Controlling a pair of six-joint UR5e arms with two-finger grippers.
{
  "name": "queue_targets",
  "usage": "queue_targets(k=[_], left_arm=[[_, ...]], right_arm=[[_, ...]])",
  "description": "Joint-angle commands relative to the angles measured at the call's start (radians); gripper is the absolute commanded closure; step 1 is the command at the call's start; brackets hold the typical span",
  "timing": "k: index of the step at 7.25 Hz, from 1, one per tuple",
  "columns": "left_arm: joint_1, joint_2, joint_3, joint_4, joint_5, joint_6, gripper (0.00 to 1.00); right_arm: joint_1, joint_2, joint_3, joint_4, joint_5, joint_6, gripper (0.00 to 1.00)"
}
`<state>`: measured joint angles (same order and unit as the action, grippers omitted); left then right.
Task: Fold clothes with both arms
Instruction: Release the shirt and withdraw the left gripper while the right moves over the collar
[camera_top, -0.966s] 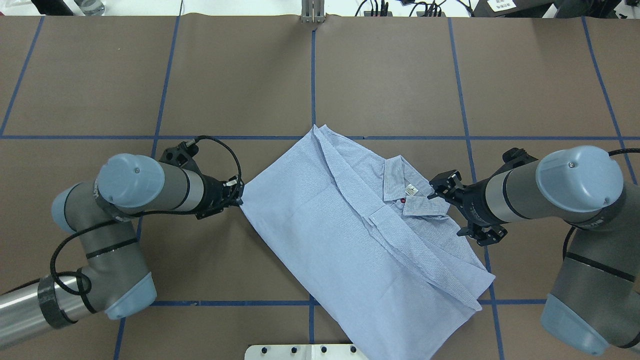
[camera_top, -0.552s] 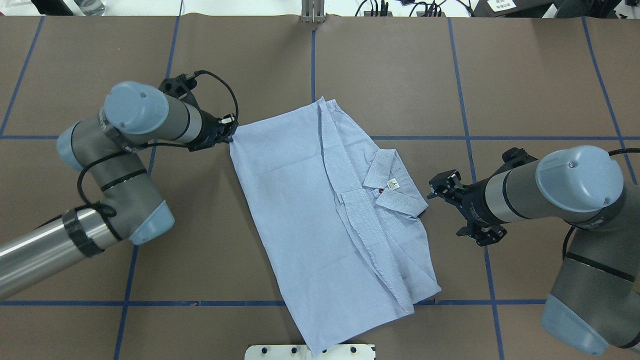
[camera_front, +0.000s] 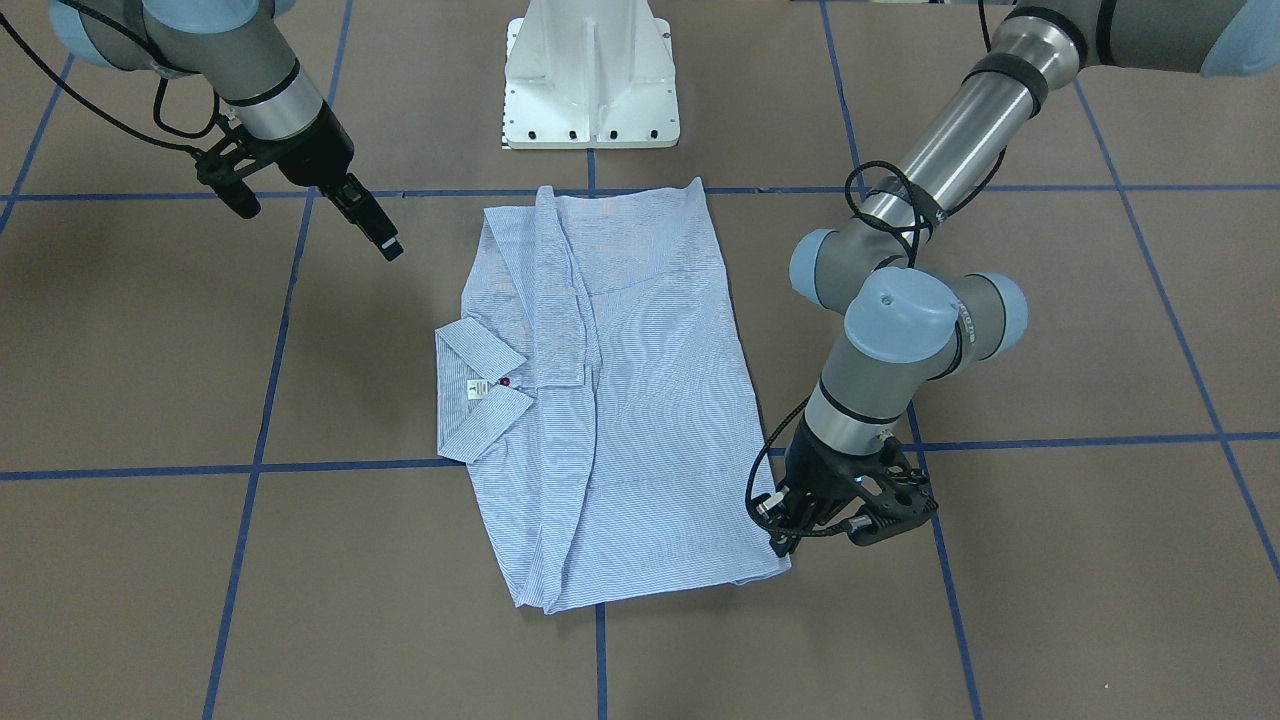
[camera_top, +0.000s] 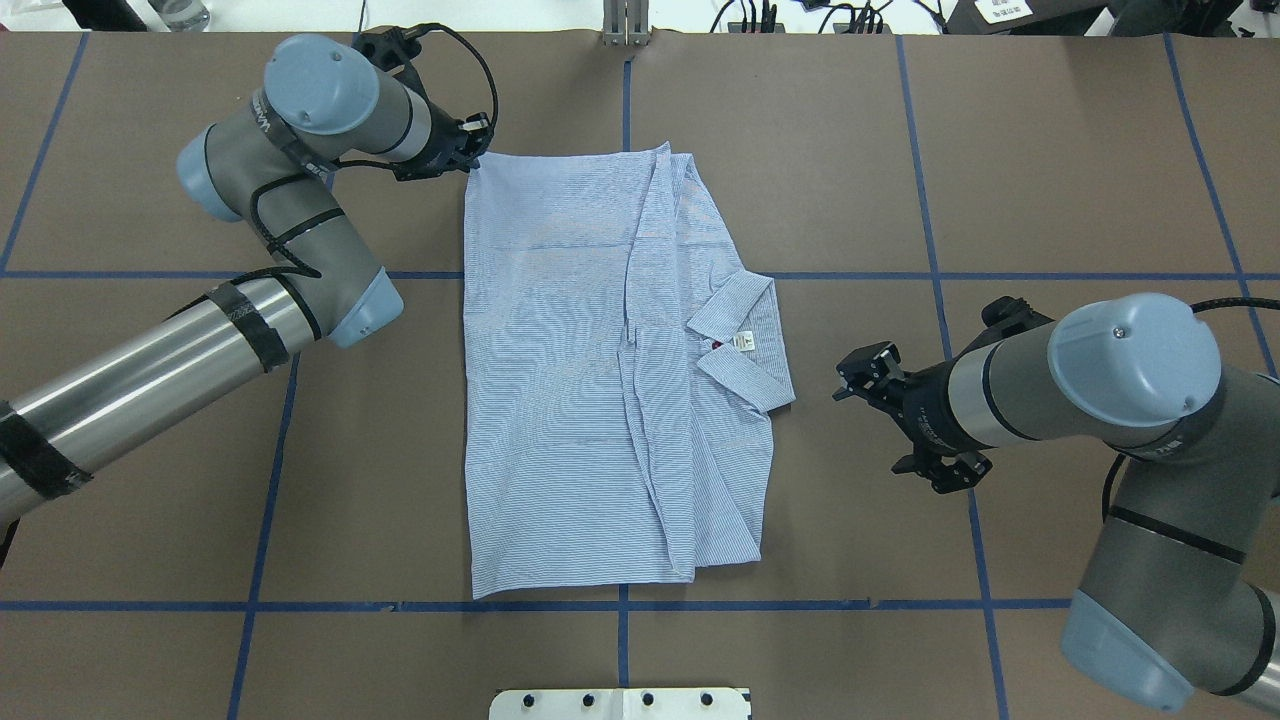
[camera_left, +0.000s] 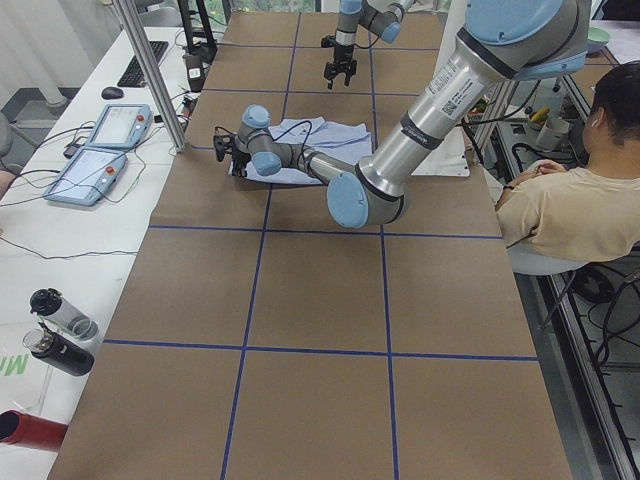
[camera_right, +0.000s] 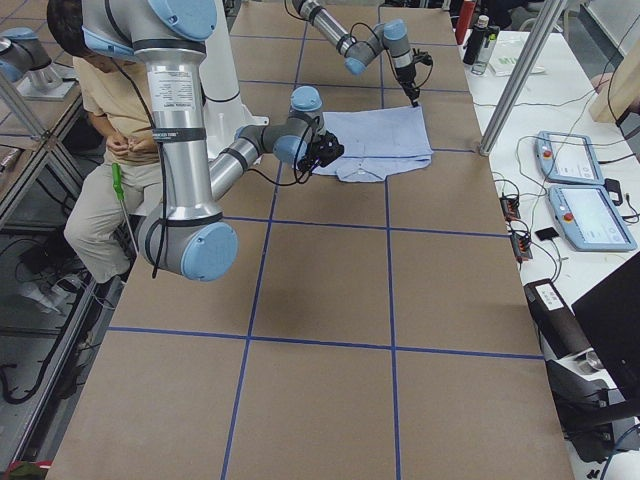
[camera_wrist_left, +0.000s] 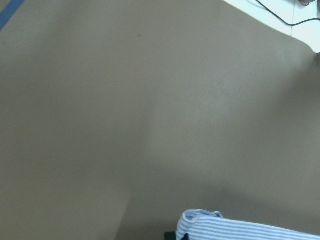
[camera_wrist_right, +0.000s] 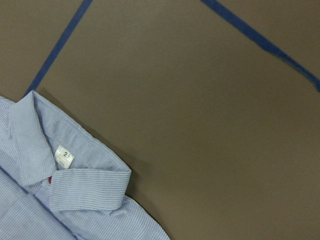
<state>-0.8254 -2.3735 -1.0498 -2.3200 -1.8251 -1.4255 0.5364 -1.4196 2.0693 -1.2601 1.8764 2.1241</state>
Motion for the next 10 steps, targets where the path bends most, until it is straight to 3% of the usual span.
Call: queue_targets(k=[1, 2, 3, 5, 7, 10], left_arm=[[-0.042, 0.003, -0.036, 0.003, -0.038, 0.057, 0.29], [-0.049, 0.14, -0.196, 0.001, -0.162, 0.059, 0.29], [-0.06, 0.265, -0.363, 0.002, -0.202, 0.06, 0.29], [-0.066, 0.434, -0.554, 0.002, -0.255, 0.063, 0.29], [-0.077, 0.541, -0.663, 0.002, -0.299, 0.109, 0.29], [-0.081, 0.62, -0.707, 0.002, -0.298, 0.22, 0.3]], right_arm=[[-0.057, 0.113, -0.056, -0.002, -0.119, 0.001, 0.0], [-0.094, 0.138, -0.06, -0.004, -0.156, 0.001, 0.0], [-0.125, 0.166, -0.06, -0.046, -0.167, -0.007, 0.0], [-0.237, 0.288, -0.061, -0.271, -0.265, -0.222, 0.0], [-0.286, 0.37, -0.072, -0.445, -0.293, -0.451, 0.0], [-0.306, 0.583, -0.262, -0.617, -0.307, -0.767, 0.0]])
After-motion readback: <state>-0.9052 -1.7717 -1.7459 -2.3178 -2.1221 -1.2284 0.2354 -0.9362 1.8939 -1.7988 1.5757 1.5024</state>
